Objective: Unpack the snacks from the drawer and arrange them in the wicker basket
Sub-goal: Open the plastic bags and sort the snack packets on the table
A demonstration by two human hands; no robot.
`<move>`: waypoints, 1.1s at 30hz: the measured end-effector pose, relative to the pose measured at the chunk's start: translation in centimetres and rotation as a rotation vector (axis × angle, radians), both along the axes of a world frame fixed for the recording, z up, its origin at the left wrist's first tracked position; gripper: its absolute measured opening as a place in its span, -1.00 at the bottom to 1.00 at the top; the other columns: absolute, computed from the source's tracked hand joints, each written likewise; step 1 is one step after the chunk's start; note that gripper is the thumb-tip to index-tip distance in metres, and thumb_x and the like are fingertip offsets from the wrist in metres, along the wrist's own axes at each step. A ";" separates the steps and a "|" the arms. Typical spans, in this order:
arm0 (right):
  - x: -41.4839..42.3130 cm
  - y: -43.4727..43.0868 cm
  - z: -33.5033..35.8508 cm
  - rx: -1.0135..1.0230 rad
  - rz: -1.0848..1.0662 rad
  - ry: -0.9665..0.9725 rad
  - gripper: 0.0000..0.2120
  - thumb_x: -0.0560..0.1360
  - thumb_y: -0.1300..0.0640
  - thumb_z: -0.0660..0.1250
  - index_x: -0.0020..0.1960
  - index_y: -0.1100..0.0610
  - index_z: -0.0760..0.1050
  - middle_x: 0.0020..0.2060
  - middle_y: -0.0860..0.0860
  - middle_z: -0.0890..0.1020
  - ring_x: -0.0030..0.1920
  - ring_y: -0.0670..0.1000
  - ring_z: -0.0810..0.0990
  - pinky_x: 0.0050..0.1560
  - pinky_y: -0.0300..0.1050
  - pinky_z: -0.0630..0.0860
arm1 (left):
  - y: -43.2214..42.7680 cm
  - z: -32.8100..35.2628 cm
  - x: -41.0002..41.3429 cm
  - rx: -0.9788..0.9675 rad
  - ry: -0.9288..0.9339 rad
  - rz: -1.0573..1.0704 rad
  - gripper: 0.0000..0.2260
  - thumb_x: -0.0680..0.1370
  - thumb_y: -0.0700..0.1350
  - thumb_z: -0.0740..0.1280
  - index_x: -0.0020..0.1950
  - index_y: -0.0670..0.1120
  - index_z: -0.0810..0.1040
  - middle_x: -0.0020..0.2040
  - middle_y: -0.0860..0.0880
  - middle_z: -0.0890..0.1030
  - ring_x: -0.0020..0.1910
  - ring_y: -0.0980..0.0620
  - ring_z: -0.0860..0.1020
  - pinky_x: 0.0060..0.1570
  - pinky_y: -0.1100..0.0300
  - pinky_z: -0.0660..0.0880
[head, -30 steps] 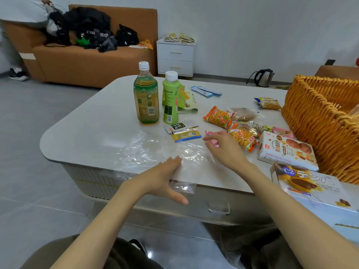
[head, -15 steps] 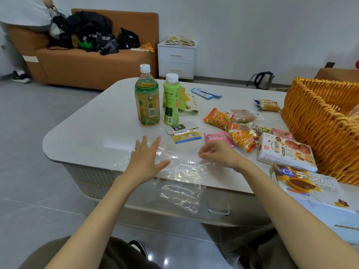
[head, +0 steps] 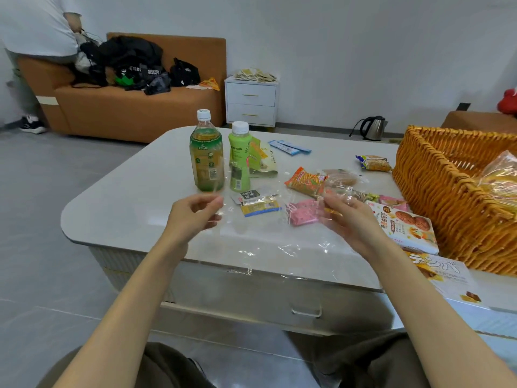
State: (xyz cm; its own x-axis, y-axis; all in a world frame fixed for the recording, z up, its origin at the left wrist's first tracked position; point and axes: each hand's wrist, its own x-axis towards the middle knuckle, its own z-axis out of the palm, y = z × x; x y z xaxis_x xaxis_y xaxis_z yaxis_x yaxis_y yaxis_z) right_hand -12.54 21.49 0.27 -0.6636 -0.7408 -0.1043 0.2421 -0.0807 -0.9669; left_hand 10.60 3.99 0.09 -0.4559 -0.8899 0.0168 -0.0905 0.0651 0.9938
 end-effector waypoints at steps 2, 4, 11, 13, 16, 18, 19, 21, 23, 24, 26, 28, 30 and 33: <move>0.2 0.1 -0.1 0.019 -0.042 0.034 -0.97 0.53 0.23 0.35 -0.08 0.14 0.53 -0.26 0.02 0.68 -0.30 -0.05 0.64 -0.30 -0.20 0.60 | 0.8 0.5 -0.2 0.018 -0.003 -0.075 -0.88 0.57 -0.13 0.34 0.05 -0.15 0.57 -0.17 0.05 0.70 -0.29 0.09 0.64 -0.27 0.31 0.58; 0.5 0.2 -0.3 0.040 -0.069 0.117 -0.94 0.55 0.23 0.34 -0.07 0.11 0.50 -0.27 -0.01 0.69 -0.33 -0.06 0.64 -0.32 -0.19 0.59 | 1.4 1.0 -0.4 0.091 0.043 -0.121 -0.91 0.58 -0.13 0.32 0.02 -0.13 0.52 -0.11 0.05 0.71 -0.18 0.04 0.68 -0.21 0.24 0.61; 0.0 0.2 0.0 -0.183 0.005 0.054 -0.92 0.55 0.28 0.29 -0.02 0.13 0.52 -0.17 0.05 0.62 -0.17 -0.03 0.60 -0.03 -0.15 0.56 | 2.2 2.6 0.7 -0.010 -0.023 -0.377 -0.80 0.51 -0.08 0.40 0.13 0.01 0.64 0.08 0.08 0.67 0.10 0.11 0.61 -0.07 0.33 0.57; 0.1 0.0 0.2 -0.263 0.013 0.028 -0.91 0.56 0.26 0.28 -0.04 0.09 0.50 -0.17 0.00 0.64 -0.14 -0.08 0.61 -0.07 -0.22 0.56 | 2.6 2.9 0.6 -0.060 -0.121 -0.479 -0.80 0.54 -0.03 0.35 0.14 0.07 0.65 0.13 0.16 0.64 0.06 0.25 0.59 -0.14 0.43 0.50; -0.4 -0.4 -0.7 -0.097 -0.151 0.330 -0.83 0.51 0.18 0.39 0.08 0.05 0.49 0.07 -0.02 0.61 0.07 -0.08 0.57 0.06 -0.11 0.51 | 3.4 3.1 -0.6 -0.258 -0.164 -0.345 -0.77 0.62 -0.08 0.25 0.23 0.03 0.61 0.06 0.13 0.64 -0.18 0.34 0.56 -0.26 0.50 0.42; -0.6 -0.5 -1.3 0.086 -0.353 0.560 -0.63 0.46 0.14 0.46 0.19 0.03 0.40 0.17 -0.06 0.53 0.22 -0.05 0.48 0.25 0.01 0.43 | 3.8 2.9 -1.5 -0.516 -0.131 -0.144 -0.71 0.63 -0.15 0.22 0.34 -0.01 0.52 0.22 0.13 0.57 0.08 0.34 0.52 -0.01 0.43 0.47; -0.6 -0.5 -1.4 0.123 -0.444 0.618 -0.58 0.44 0.13 0.48 0.20 0.01 0.36 0.17 -0.08 0.49 0.24 -0.03 0.45 0.31 0.05 0.39 | 4.2 2.8 -2.0 -0.677 -0.148 -0.072 -0.67 0.63 -0.18 0.21 0.40 -0.06 0.46 0.35 0.10 0.48 0.27 0.24 0.44 0.18 0.30 0.45; -0.1 -0.4 -1.0 0.094 -0.479 0.648 -0.61 0.44 0.10 0.48 0.18 0.04 0.39 0.16 -0.06 0.50 0.22 0.00 0.47 0.29 0.01 0.42 | 5.2 2.6 -2.8 -0.970 -0.285 0.026 -0.58 0.63 -0.23 0.18 0.51 -0.14 0.28 0.51 0.05 0.27 0.33 0.04 0.35 0.20 0.18 0.42; 0.8 -0.3 0.1 -0.024 -0.255 0.485 -0.71 0.48 -0.03 0.40 0.13 0.09 0.51 0.13 -0.02 0.58 0.16 0.01 0.53 0.13 -0.13 0.49 | 6.7 2.5 -3.6 -1.119 -0.461 0.041 -0.48 0.62 -0.21 0.18 0.56 -0.16 0.11 0.58 0.06 0.07 0.21 -0.02 0.34 -0.09 0.21 0.46; 1.3 -0.3 0.7 -0.070 -0.089 0.370 -0.65 0.48 -0.14 0.34 0.11 0.09 0.56 0.12 -0.02 0.62 0.13 0.01 0.56 0.08 -0.15 0.50 | 7.5 2.4 -4.0 -1.135 -0.548 0.023 -0.44 0.62 -0.16 0.17 0.58 -0.15 0.02 0.59 0.06 -0.04 0.24 -0.01 0.31 -0.13 0.25 0.45; 1.7 -0.3 1.4 -0.091 0.165 0.296 -0.44 0.41 -0.36 0.25 0.18 0.04 0.57 0.16 -0.07 0.64 0.14 -0.01 0.59 0.11 -0.13 0.52 | 8.3 1.9 -4.9 -1.075 -0.697 -0.037 -0.37 0.64 -0.03 0.15 0.58 -0.15 -0.13 0.58 0.05 -0.24 0.40 -0.02 0.18 -0.02 0.26 0.46; 1.9 -0.3 1.3 -0.067 0.300 0.370 -0.28 0.33 -0.46 0.28 0.29 0.01 0.52 0.23 -0.09 0.60 0.20 -0.06 0.57 0.21 -0.12 0.52 | 8.8 1.4 -5.4 -1.017 -0.823 -0.123 -0.32 0.64 0.06 0.14 0.57 -0.18 -0.18 0.55 0.01 -0.33 0.44 -0.06 0.11 0.12 0.19 0.45; 2.3 -0.1 1.1 -0.017 0.322 0.447 -0.30 0.36 -0.38 0.31 0.37 -0.01 0.47 0.24 -0.14 0.58 0.23 -0.12 0.55 0.23 -0.15 0.50 | 9.1 0.7 -6.0 -0.992 -0.887 -0.204 -0.28 0.63 0.10 0.14 0.56 -0.20 -0.19 0.55 -0.03 -0.34 0.49 -0.10 0.06 0.21 0.13 0.42; 2.3 0.1 1.0 0.034 0.273 0.465 -0.48 0.47 -0.16 0.37 0.38 0.00 0.46 0.20 -0.17 0.61 0.21 -0.17 0.56 0.20 -0.20 0.50 | 9.9 -0.1 -6.9 -0.957 -0.925 -0.296 -0.21 0.60 0.17 0.17 0.56 -0.19 -0.23 0.54 -0.06 -0.36 0.52 -0.12 0.01 0.24 0.09 0.41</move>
